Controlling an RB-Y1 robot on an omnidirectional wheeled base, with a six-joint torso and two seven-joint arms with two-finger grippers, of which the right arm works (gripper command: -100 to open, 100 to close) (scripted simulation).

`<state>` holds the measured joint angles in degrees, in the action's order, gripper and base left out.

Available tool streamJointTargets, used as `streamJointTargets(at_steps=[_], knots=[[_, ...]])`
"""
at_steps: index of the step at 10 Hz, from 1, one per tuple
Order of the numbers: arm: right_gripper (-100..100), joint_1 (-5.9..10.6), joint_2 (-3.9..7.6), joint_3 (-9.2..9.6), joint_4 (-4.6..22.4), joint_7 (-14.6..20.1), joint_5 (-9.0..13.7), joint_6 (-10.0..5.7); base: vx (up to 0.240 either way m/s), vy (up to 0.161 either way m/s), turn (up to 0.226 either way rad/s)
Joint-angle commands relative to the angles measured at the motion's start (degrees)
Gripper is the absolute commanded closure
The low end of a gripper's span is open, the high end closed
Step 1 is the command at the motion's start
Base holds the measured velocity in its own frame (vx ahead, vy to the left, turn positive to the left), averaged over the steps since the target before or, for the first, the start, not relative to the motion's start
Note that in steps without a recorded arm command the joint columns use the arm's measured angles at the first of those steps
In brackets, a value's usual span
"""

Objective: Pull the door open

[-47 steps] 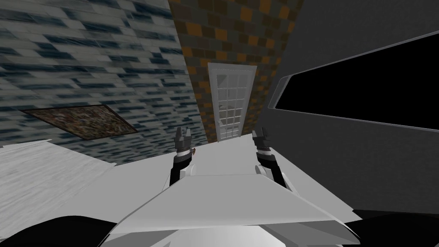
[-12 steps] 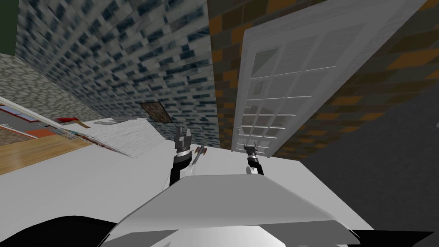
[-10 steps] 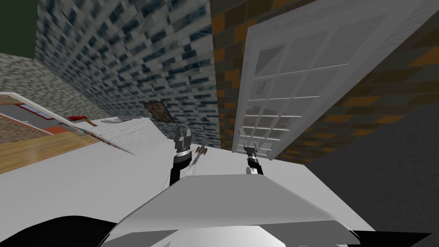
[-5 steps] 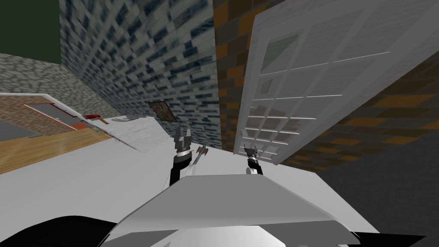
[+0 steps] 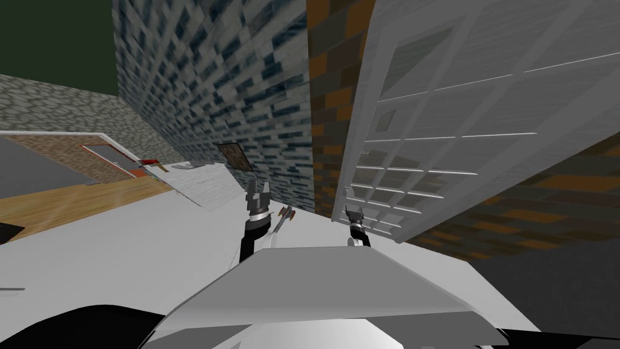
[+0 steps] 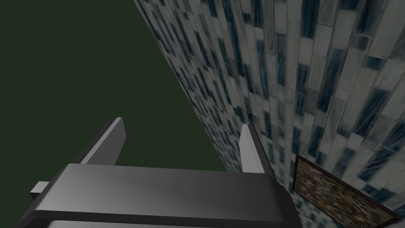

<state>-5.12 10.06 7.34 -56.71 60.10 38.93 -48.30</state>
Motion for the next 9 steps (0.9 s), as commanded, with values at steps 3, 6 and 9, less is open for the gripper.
streamJointTargets(at_steps=[3, 6, 9], knots=[[-100, 1.27, 0.31, 0.63, 3.91, 3.34, 2.26, -0.94, 0.08, -0.043, 0.101], [-100, 2.22, 0.51, 1.05, 6.69, 5.59, 3.83, -1.58, 0.069, -0.048, 0.08], [-100, 3.4, 0.77, 1.57, 10.14, 8.39, 5.77, -2.38, 0.099, -0.052, 0.104]])
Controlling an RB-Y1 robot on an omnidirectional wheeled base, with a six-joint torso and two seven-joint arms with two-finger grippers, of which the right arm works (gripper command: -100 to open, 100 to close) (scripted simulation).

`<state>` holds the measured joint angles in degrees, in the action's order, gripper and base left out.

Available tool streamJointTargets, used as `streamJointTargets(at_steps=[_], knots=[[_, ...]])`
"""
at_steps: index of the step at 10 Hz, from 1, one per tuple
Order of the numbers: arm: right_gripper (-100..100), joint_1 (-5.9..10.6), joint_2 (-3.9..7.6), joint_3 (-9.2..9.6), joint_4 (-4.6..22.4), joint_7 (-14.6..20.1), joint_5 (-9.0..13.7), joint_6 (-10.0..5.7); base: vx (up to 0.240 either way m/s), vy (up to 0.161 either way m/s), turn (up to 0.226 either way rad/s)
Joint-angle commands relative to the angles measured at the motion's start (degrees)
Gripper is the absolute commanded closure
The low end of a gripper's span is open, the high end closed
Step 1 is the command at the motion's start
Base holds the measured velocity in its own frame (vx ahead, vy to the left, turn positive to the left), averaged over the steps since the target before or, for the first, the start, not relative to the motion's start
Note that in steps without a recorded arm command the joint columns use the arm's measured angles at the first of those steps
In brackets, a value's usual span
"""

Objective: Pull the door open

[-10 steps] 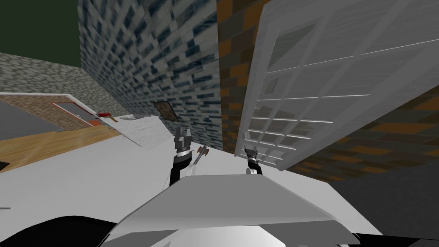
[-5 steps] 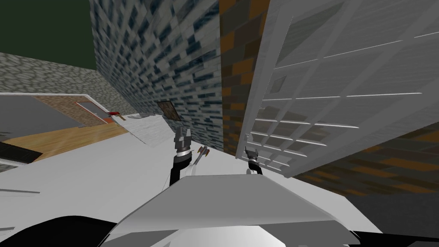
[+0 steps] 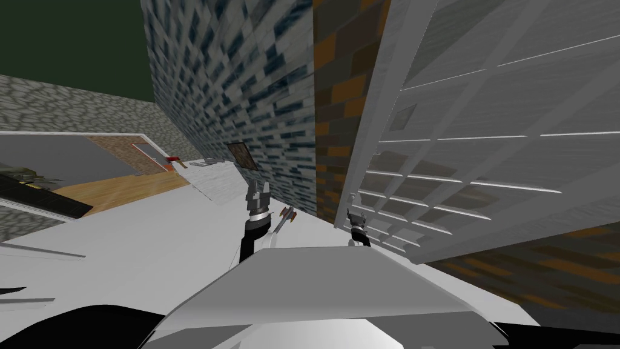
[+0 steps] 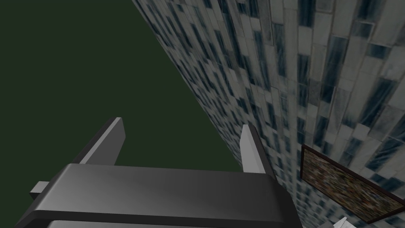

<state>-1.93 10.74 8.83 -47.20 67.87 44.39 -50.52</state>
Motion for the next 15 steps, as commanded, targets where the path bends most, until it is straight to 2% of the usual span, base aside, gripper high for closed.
streamJointTargets(at_steps=[1, 3, 4, 5, 7, 8, 9, 10, 12, 13, 14, 15], knots=[[-100, 0.61, 0.17, 0.26, 1.79, 1.55, 0.96, -0.43, 0.069, -0.046, 0.083], [-100, 0.59, 0.15, 0.22, 1.59, 1.34, 0.97, -0.26, 0.049, -0.027, 0.035], [-100, 0.12, 1.36, 0.24, 2.17, 2.92, 1.21, -0.62, 0.11, -0.017, 0.052], [-100, -0.07, 1.81, 0.24, 2.33, 3.45, 1.28, -0.72, 0.149, -0.012, 0.051], [-100, -1.06, 4.04, 0.25, 3.12, 6.09, 1.67, -1.21, 0.205, 0.007, 0.061], [-100, -1.06, 4.04, 0.25, 3.12, 6.09, 1.67, -1.21, 0.141, -0.002, 0.035], [-100, -1.87, 5.88, 0.26, 3.78, 8.27, 1.99, -1.62, 0.156, -0.008, 0.094], [-100, -2.14, 6.48, 0.26, 3.99, 8.98, 2.09, -1.75, 0.167, -0.023, 0.062], [-100, -3.03, 8.5, 0.27, 4.71, 11.37, 2.44, -2.2, 0.176, -0.012, 0.058], [-100, -3.03, 8.5, 0.27, 4.71, 11.37, 2.44, -2.2, 0.104, -0.008, 0.012], [-100, -2.5, 8.16, 0.51, 5.88, 11.76, 2.23, -2.87, 0.024, 0.006, -0.021], [100, -2.5, 8.16, 0.51, 5.88, 11.76, 2.23, -2.87, -0.008, 0.004, 0.015]])
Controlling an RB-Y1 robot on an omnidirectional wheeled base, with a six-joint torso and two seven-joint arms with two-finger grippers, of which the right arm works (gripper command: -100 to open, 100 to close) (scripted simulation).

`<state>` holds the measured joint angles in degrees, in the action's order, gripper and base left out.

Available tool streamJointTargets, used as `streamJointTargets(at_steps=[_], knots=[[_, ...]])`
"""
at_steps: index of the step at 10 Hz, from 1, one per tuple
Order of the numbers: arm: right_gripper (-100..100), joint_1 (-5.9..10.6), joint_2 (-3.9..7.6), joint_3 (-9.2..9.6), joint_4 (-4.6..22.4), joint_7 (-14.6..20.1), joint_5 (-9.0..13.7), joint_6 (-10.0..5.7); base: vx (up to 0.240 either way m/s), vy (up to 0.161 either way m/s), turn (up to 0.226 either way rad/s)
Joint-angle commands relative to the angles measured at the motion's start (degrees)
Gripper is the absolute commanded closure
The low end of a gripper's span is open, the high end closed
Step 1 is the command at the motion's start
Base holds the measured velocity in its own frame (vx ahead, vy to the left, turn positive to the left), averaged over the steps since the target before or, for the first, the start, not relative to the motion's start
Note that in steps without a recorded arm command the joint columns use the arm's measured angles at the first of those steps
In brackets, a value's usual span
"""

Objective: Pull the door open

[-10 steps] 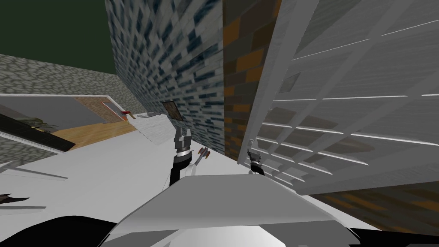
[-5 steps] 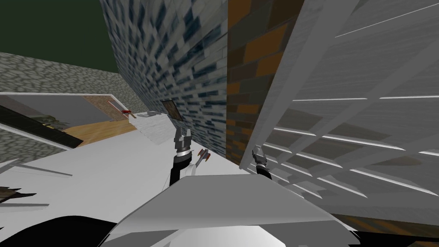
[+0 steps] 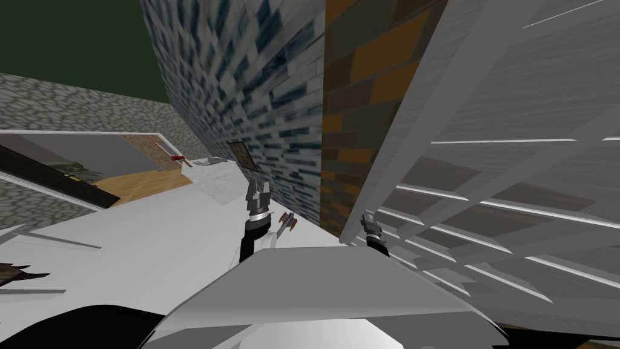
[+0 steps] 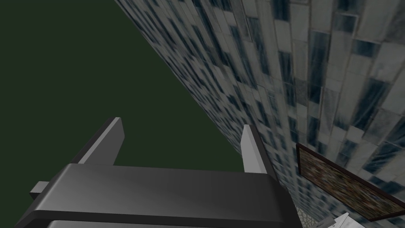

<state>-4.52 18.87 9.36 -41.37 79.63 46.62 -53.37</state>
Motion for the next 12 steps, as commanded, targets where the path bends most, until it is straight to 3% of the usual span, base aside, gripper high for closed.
streamJointTargets(at_steps=[1, 5, 12], knots=[[100, 0.09, 0.02, -0.02, 0.05, 0.01, 0.0, -0.02, -0.011, -0.004, 0.004], [100, 0.09, 0.02, -0.02, 0.05, 0.01, 0.0, -0.02, -0.001, -0.001, 0.002], [100, -0.79, 2.02, 5.13, -2.56, 3.02, -2.85, 0.49, -0.198, -0.004, 0.061]])
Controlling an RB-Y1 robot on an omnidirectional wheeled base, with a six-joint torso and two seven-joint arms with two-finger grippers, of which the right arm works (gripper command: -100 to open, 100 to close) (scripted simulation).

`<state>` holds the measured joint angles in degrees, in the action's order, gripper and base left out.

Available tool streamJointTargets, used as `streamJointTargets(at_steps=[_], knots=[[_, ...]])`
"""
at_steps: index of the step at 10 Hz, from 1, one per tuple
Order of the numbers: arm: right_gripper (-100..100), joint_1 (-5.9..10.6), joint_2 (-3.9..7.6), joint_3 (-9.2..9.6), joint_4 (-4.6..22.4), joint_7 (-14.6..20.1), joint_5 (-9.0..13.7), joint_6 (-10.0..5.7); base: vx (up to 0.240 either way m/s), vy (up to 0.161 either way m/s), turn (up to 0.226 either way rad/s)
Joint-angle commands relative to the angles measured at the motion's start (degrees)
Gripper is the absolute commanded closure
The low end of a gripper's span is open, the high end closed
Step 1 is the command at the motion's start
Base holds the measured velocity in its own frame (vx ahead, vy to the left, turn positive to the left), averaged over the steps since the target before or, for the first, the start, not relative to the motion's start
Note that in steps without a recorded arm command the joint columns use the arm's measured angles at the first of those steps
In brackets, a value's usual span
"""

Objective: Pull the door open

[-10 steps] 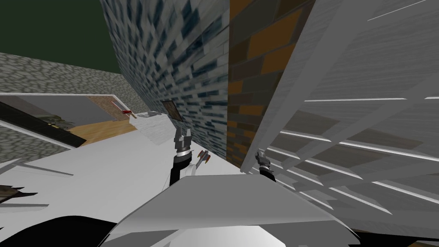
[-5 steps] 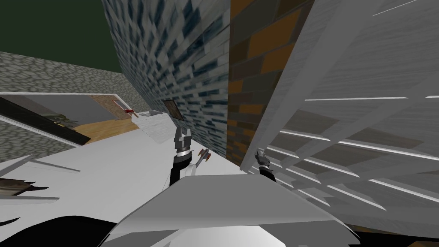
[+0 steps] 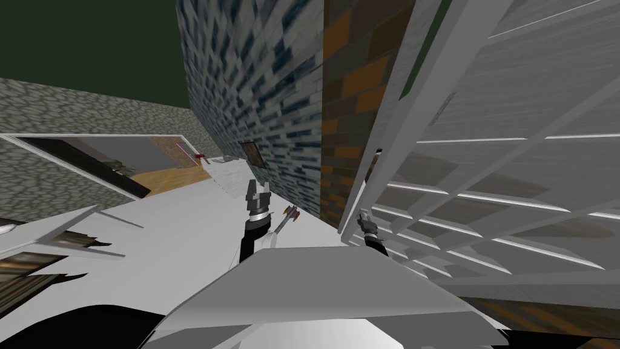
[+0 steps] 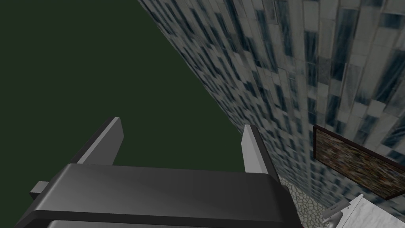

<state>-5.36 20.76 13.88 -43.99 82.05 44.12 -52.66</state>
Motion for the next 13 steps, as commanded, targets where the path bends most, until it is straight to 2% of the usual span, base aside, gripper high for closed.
streamJointTargets(at_steps=[1, 6, 11, 13], knots=[[100, -0.09, 0.45, 1.42, -0.35, 1.07, -0.8, -0.15, -0.25, -0.013, 0.066], [100, 0.34, 0.73, 2.48, 0.14, 1.54, -0.88, -0.16, -0.172, -0.013, 0.081], [100, 0.81, 1.5, 4.58, 0.11, 2.15, -0.73, -0.56, -0.268, -0.038, 0.186], [100, 0.77, 1.5, 4.59, 0.04, 2.02, -0.7, -0.35, -0.174, -0.031, 0.076]])
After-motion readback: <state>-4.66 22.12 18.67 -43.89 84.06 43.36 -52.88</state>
